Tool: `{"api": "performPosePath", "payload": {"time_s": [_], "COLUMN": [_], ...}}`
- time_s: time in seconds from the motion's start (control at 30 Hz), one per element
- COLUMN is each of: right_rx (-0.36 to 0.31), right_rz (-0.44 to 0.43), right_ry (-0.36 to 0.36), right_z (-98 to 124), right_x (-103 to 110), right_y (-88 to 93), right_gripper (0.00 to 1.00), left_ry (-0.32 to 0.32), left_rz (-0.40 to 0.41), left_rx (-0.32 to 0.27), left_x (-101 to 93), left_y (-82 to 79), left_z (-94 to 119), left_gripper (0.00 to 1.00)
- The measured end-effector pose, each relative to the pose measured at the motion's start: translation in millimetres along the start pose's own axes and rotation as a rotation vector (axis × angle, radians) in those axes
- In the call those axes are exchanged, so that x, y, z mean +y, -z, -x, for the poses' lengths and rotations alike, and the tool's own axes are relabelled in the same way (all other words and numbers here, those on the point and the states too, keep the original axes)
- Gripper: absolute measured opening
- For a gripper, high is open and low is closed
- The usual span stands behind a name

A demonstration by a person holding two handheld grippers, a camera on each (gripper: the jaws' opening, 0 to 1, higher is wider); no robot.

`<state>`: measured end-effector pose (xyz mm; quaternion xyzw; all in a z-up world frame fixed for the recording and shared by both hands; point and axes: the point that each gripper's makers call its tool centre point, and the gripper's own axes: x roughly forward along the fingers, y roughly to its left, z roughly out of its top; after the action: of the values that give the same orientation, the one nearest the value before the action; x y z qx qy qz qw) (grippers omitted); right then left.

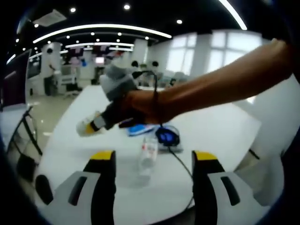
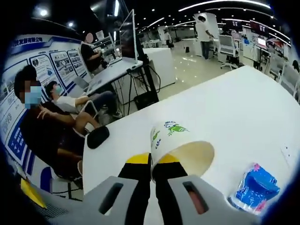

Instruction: Arrange the tabletop items into an orderly group along one side of the table until the central work area is clear of visible clutter.

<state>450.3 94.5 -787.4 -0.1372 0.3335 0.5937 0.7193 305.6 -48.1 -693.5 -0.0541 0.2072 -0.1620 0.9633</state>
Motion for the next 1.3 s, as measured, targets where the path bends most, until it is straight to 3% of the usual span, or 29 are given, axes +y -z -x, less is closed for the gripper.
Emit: {"api": "performPosePath", "payload": {"time_s": [0.33,0.63,0.7,1.1,1.3], "right_rx": [0.104,0.191,0.238,0.282,0.287], "right_rz": [0.035,0.09,0.117,0.168,0.214], "right_ry": [-0.011,-0.037,-0.03,-0.05,-0.045], "right_z": [-24.5,-24.5,-20.4,-38.3,-35.3], "right_x": [-2.1,14.9,15.3,10.8,16.5], "right_y": [13.4,24.3,33.1,27.5,23.4], "right_gripper": [0.01,0.01,0.01,0.01,0.05], "left_ry": [0.013,0.053,0.057,0.064,0.06], "left_rz": [-0.001,-0.031,-0.033,-0.024,-0.021], "left_rx": [0.002,0.029,0.03,0.032,0.029], "left_x": [-3.3,-12.1,-12.7,-13.3,-13.4], "left_y": [0.4,5.5,5.6,6.4,5.6], "left_z": [0.1,-3.8,-4.4,-5.2,-4.5], "left_gripper": [0.63,0.66,0.66,0.65,0.65]}}
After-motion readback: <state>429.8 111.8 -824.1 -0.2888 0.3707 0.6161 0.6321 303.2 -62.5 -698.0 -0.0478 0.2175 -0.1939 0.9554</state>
